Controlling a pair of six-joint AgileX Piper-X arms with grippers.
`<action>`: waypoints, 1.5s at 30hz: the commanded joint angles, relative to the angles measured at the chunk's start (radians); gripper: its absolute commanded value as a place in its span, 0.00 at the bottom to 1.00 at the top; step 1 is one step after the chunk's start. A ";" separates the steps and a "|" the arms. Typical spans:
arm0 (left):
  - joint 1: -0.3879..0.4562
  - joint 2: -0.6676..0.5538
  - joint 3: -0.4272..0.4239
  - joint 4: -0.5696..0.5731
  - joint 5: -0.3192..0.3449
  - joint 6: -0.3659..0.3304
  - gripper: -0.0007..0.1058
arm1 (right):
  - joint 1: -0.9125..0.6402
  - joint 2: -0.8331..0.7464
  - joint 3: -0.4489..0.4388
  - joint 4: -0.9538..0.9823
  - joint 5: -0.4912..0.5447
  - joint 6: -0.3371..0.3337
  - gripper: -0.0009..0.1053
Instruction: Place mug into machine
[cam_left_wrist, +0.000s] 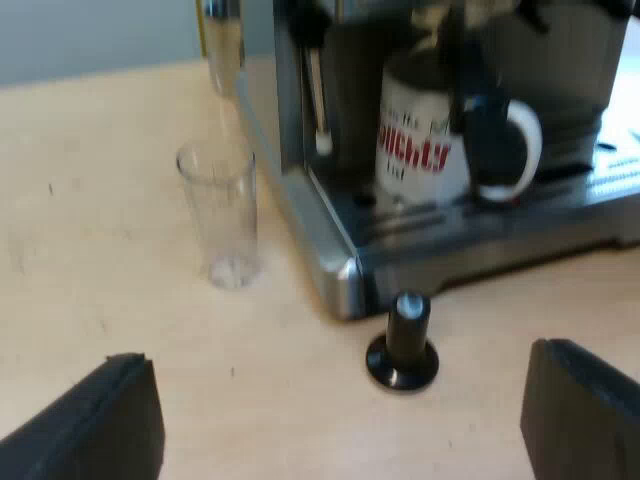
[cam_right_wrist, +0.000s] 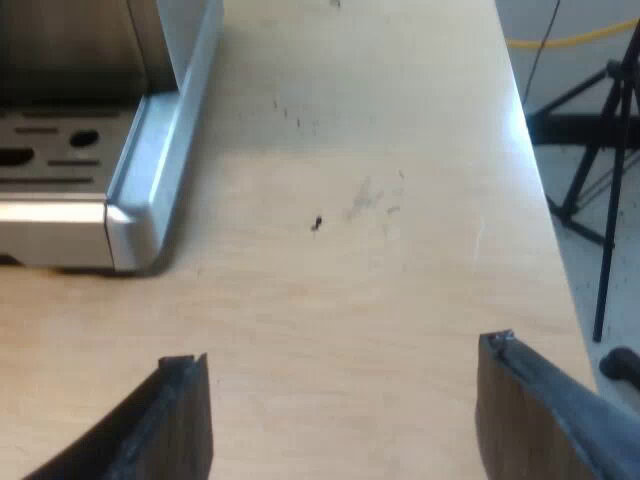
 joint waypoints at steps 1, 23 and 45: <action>-0.001 -0.039 0.027 -0.011 -0.014 0.000 0.75 | -0.002 -0.045 0.003 -0.013 -0.004 0.003 0.57; -0.001 -0.039 0.076 -0.019 -0.014 0.000 0.75 | -0.002 -0.045 0.111 -0.023 -0.002 0.003 0.57; -0.001 -0.039 0.076 -0.019 -0.014 0.000 0.75 | -0.207 -0.043 0.111 -0.023 -0.002 0.003 0.57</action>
